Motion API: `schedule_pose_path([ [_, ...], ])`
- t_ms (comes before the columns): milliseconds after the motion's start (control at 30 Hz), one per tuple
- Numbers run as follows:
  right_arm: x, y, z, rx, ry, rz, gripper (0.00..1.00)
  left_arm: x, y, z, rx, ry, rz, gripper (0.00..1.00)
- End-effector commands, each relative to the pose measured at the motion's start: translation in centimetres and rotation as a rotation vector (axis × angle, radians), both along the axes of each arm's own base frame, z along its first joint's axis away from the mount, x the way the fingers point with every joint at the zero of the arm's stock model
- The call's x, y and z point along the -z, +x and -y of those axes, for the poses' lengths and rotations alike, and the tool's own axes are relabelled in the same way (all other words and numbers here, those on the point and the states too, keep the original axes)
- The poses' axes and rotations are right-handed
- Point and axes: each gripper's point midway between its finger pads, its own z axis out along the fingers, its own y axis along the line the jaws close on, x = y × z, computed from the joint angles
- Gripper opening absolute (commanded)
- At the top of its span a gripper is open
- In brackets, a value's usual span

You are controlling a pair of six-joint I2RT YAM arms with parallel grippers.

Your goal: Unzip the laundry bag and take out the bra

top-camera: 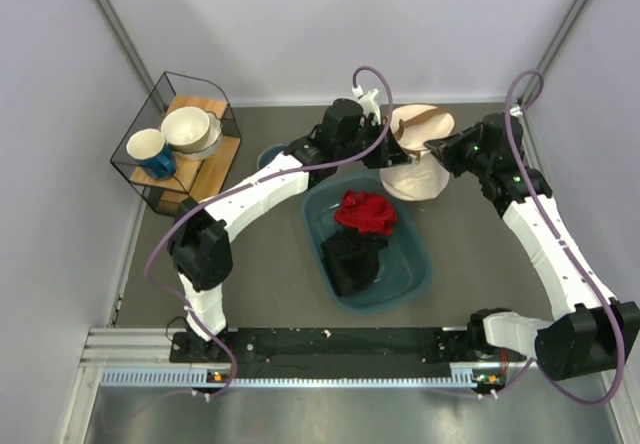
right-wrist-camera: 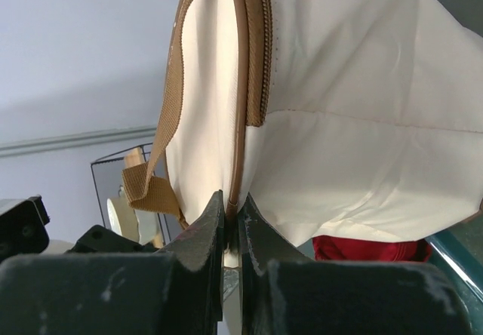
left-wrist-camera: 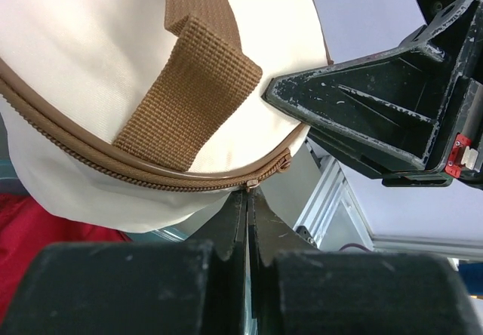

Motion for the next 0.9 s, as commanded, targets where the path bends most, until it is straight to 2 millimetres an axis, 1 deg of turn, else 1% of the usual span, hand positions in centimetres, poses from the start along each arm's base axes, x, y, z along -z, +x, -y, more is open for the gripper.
schedule_pose_path([
  [0, -2.4, -0.6, -0.6, -0.032, 0.029, 0.078, 0.0, -4.3, 1.7, -1.6, -0.08, -0.093, 0.084, 0.0],
  [33, -2.3, -0.6, -0.6, -0.031, 0.027, 0.077, 0.0, -3.9, 1.7, -1.9, -0.084, -0.087, 0.08, 0.0],
  [100, -2.2, -0.6, -0.5, -0.032, 0.019, 0.077, 0.0, -4.0, 1.9, -2.4, -0.098, -0.077, 0.088, 0.0],
  [167, -2.0, -0.6, -0.2, -0.038, -0.004, 0.083, 0.0, -3.1, 2.5, -3.5, -0.122, -0.038, 0.083, 0.0],
  [200, -2.0, -0.7, -0.1, -0.056, -0.011, 0.086, 0.0, -3.1, 2.6, -4.1, -0.132, -0.027, 0.084, 0.0],
  [233, -2.0, -0.5, 0.7, -0.053, -0.021, 0.09, 0.0, -2.8, 3.4, -5.0, -0.153, -0.011, 0.086, 0.0],
  [267, -2.0, -0.6, 0.9, -0.078, -0.048, 0.104, 0.0, -2.6, 3.7, -5.6, -0.16, -0.005, 0.083, 0.0],
  [300, -2.2, -0.9, 0.6, -0.122, -0.046, 0.111, 0.0, -2.6, 4.0, -6.3, -0.165, -0.002, 0.08, 0.0],
  [333, -2.4, -0.8, 0.9, -0.142, -0.055, 0.122, 0.0, -2.5, 4.8, -7.4, -0.177, -0.006, 0.077, 0.0],
  [367, -2.5, -0.8, 1.4, -0.165, -0.09, 0.14, 0.0, -2.6, 5.2, -8.0, -0.18, -0.01, 0.072, 0.0],
  [433, -3.1, -1.2, 0.9, -0.248, -0.094, 0.17, 0.0, -2.9, 6.4, -9.1, -0.186, -0.021, 0.08, 0.0],
  [467, -2.9, -1.1, 0.9, -0.289, -0.127, 0.18, 0.0, -3.0, 6.3, -9.2, -0.164, -0.028, 0.079, 0.0],
  [500, -2.9, -1.5, 0.1, -0.353, -0.114, 0.186, 0.0, -2.9, 6.6, -9.2, -0.157, -0.028, 0.079, 0.0],
  [533, -3.0, -1.6, -0.3, -0.395, -0.114, 0.196, 0.0, -3.6, 6.9, -9.3, -0.143, -0.032, 0.097, 0.0],
  [567, -2.9, -1.3, -0.7, -0.446, -0.129, 0.204, 0.0, -3.7, 6.8, -9.1, -0.121, -0.035, 0.101, 0.0],
  [600, -3.1, -1.8, -1.6, -0.52, -0.108, 0.218, 0.0, -3.3, 7.0, -8.7, -0.104, -0.03, 0.096, 0.0],
  [633, -3.7, -1.9, -2.0, -0.56, -0.109, 0.239, 0.0, -4.1, 7.1, -8.5, -0.088, -0.033, 0.114, 0.0],
  [667, -3.7, -1.8, -2.2, -0.605, -0.133, 0.262, 0.0, -4.4, 7.0, -8.2, -0.07, -0.036, 0.117, 0.0],
  [700, -3.4, -1.5, -2.4, -0.637, -0.131, 0.26, 0.0, -4.1, 6.9, -7.8, -0.039, -0.04, 0.107, 0.0],
  [733, -3.7, -1.1, -2.2, -0.647, -0.16, 0.275, 0.0, -4.7, 6.9, -7.5, -0.023, -0.048, 0.121, 0.0],
  [767, -3.9, -0.8, -2.0, -0.648, -0.175, 0.282, 0.0, -4.7, 6.7, -7.2, -0.006, -0.049, 0.116, 0.0],
  [800, -3.2, 0.5, -1.3, -0.618, -0.195, 0.256, 0.0, -4.5, 6.6, -6.9, 0.006, -0.048, 0.111, 0.0],
  [833, -4.2, 1.4, -0.8, -0.594, -0.221, 0.273, 0.0, -4.7, 6.1, -6.4, 0.023, -0.052, 0.116, 0.0],
  [867, -4.1, 2.5, 0.9, -0.54, -0.233, 0.25, 0.0, -4.8, 5.8, -6.0, 0.032, -0.054, 0.117, 0.0],
])
